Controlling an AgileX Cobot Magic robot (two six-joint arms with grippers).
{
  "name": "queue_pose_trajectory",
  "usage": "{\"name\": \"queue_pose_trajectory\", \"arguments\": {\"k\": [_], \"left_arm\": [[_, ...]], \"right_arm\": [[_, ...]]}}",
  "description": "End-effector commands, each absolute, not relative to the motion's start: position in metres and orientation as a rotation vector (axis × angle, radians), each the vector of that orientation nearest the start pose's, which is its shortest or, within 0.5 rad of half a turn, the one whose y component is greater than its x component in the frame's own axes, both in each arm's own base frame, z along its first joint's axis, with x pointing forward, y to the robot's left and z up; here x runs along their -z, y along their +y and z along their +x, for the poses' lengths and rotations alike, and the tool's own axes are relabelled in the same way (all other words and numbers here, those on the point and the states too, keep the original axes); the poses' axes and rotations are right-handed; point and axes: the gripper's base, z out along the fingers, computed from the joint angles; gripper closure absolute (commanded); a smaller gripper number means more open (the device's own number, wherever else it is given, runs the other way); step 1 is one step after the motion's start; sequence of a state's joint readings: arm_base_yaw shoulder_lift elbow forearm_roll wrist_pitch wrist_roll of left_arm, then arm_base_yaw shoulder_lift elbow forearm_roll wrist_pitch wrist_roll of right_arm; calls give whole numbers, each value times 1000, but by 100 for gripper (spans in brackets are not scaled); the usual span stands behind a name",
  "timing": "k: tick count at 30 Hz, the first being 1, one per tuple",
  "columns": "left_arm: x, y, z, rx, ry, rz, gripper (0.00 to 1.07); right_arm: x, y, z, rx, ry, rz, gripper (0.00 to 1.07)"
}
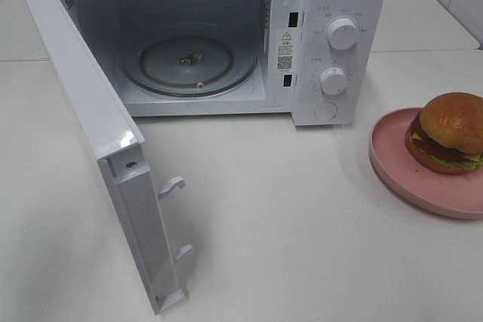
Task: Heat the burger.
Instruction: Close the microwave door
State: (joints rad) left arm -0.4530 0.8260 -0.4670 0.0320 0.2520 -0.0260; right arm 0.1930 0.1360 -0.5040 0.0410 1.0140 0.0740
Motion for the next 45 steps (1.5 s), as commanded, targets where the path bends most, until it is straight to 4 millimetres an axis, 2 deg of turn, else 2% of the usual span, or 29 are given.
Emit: {"name": "queue_pose_trajectory", "arguments": {"k": [1,2,3,5,8,17,23,29,45], "left_arm": [[-256,-81,168,279,2017,455,107],[-256,-81,168,279,2017,455,107],[-248,-87,180,282,2013,456,107],[-245,-89,184,284,2010,456,107],[-229,-98,202,289,1991,457,107],[-198,-112,229,301,1967,455,107],[-194,-116,235,299,1961,478,107],[-189,-126,251,291,1967,527,107],[-188,-145,288,315,1958,509,107]], "right_arm": [[-282,6,17,-208,2114,-120,41],[-282,6,17,-208,2114,-120,41],[-282,6,17,-208,2114,-120,41],[-282,6,17,-208,2114,-120,41],[-282,6,17,-208,2114,-120,41],[-282,6,17,-208,2114,-120,41],[-282,6,17,-208,2114,-120,41],[-282,6,17,-208,2114,-120,41],[-282,6,17,-208,2114,-120,41]]}}
